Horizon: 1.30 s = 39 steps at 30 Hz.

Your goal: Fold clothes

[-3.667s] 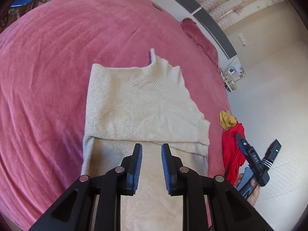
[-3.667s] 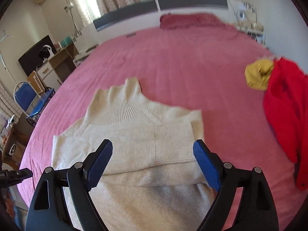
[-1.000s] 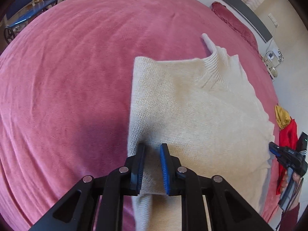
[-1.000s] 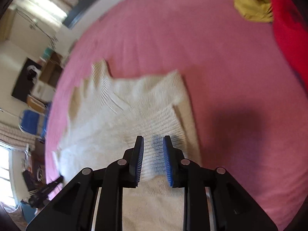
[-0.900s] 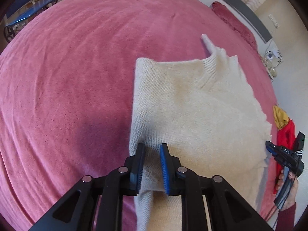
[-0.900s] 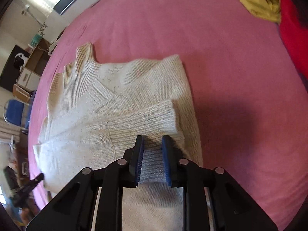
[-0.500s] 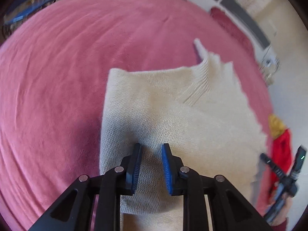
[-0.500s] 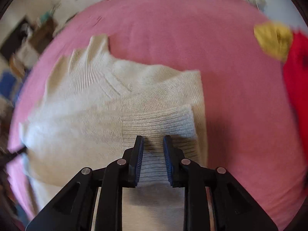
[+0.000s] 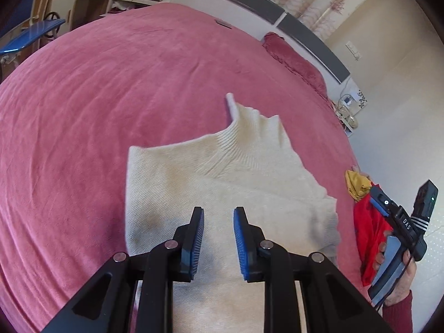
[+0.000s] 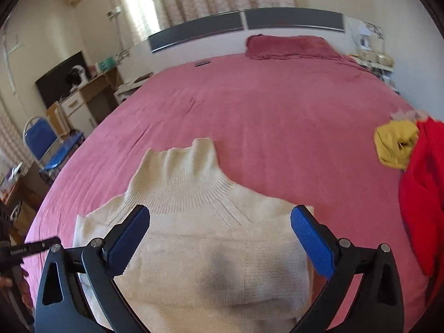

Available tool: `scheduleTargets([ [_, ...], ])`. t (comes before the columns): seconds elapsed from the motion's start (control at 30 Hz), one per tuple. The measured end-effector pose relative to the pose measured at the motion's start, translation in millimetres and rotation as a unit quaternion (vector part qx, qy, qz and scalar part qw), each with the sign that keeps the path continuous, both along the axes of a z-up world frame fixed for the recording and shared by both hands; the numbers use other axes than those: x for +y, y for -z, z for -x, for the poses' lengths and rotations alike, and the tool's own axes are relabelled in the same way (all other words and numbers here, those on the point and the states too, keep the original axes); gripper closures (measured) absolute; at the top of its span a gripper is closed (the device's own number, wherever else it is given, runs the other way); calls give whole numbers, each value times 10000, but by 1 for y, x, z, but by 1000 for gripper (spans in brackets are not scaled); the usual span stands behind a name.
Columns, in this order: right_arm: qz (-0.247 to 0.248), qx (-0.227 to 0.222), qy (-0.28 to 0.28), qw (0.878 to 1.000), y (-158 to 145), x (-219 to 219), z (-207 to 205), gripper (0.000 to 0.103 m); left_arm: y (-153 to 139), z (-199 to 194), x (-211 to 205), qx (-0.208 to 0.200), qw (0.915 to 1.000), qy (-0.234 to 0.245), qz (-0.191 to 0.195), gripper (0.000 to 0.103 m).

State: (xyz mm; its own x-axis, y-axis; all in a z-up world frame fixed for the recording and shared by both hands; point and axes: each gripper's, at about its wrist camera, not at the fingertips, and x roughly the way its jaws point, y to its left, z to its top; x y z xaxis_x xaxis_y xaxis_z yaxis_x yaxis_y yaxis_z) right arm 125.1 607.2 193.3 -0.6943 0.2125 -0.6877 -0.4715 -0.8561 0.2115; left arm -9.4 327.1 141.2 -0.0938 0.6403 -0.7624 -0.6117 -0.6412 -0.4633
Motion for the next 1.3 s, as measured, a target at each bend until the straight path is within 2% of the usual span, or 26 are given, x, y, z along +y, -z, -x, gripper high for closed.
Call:
scheduleTargets([
  [0.13,766,-245,-297,9963,1,16,9,0,-2,6,11,-45,9999,109,-48,81],
  [0.2,1183,-332,-551,9909,7,25,26,0,-5,8,15,-34,9999,146,-58,81],
  [0.27,1385,-527,-666,9867,17,31,44,0,-4,14,23,-125,9997,163,-102,81],
  [0.43,1171,-912,-450,9879,32,51,79,0,0,37,60,-227,9993,282,27,81],
  [0.6,1423,-1396,-844,9763,51,72,139,1,8,72,111,-265,9984,384,316,81],
  [0.63,1420,-1444,-854,9755,54,75,150,14,13,80,121,-336,9981,380,360,81],
  [0.7,1495,-1468,-852,9741,63,85,173,28,23,95,138,-427,9975,350,444,81],
  [0.83,1807,-1640,-795,9665,92,107,211,29,40,121,169,-460,9959,433,645,81],
  [0.97,2162,-1518,-1006,9592,117,116,234,33,53,147,187,-845,9948,339,466,81],
  [1.07,2160,-1455,-1074,9595,127,118,246,42,60,157,197,-962,9941,323,392,81],
  [1.17,2155,-1513,-1168,9576,133,118,253,49,68,158,209,-927,9933,410,551,80],
  [1.23,2141,-1619,-1301,9545,138,116,257,63,71,157,217,-881,9929,481,639,80],
  [1.3,2068,-1694,-1403,9533,141,112,261,66,74,155,221,-894,9925,527,641,80],
])
